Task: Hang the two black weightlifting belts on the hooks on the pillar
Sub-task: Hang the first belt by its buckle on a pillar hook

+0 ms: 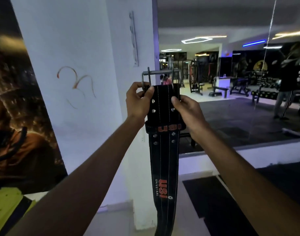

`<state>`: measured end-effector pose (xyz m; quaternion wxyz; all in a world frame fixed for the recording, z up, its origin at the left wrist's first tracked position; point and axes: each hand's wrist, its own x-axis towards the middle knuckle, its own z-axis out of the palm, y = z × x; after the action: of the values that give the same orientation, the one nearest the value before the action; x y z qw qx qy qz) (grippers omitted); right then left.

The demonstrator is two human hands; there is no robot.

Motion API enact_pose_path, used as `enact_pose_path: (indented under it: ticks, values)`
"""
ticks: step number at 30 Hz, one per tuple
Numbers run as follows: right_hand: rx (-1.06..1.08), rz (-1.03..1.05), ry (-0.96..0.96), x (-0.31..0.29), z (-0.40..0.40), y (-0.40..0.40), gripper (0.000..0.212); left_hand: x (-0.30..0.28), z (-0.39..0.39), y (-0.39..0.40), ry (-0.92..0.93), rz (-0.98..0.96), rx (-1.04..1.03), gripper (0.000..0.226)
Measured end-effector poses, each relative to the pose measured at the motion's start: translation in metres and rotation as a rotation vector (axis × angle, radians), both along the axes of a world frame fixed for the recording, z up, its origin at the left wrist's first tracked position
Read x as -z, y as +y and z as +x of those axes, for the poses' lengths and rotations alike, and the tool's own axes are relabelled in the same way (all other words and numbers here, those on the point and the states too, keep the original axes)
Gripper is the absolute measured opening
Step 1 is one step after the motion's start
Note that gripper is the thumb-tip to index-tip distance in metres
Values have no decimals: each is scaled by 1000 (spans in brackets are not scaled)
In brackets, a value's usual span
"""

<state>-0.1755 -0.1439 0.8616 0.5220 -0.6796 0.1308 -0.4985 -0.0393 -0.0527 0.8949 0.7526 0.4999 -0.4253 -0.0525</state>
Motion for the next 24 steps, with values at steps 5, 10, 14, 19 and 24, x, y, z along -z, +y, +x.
enact_pose_path:
  ticks: [5, 10, 14, 19, 24]
  values:
    - [-190, -19, -49, 6, -4, 9, 41, -50, -4, 8, 32, -84, -115, 10]
    - [-115, -34, -66, 1, 3, -1, 39, -86, -7, 11, 34, -108, -172, 8]
    - [-93, -49, -21, 32, 10, 2, 17, -100, -3, 8, 69, -102, -205, 6]
    - [-65, 62, 196, 135, 13, 8, 65, -102, 3, 5, 113, -98, -238, 9]
    - [-127, 50, 264, 140, 11, 2, 90, -100, 8, 4, 113, -87, -269, 7]
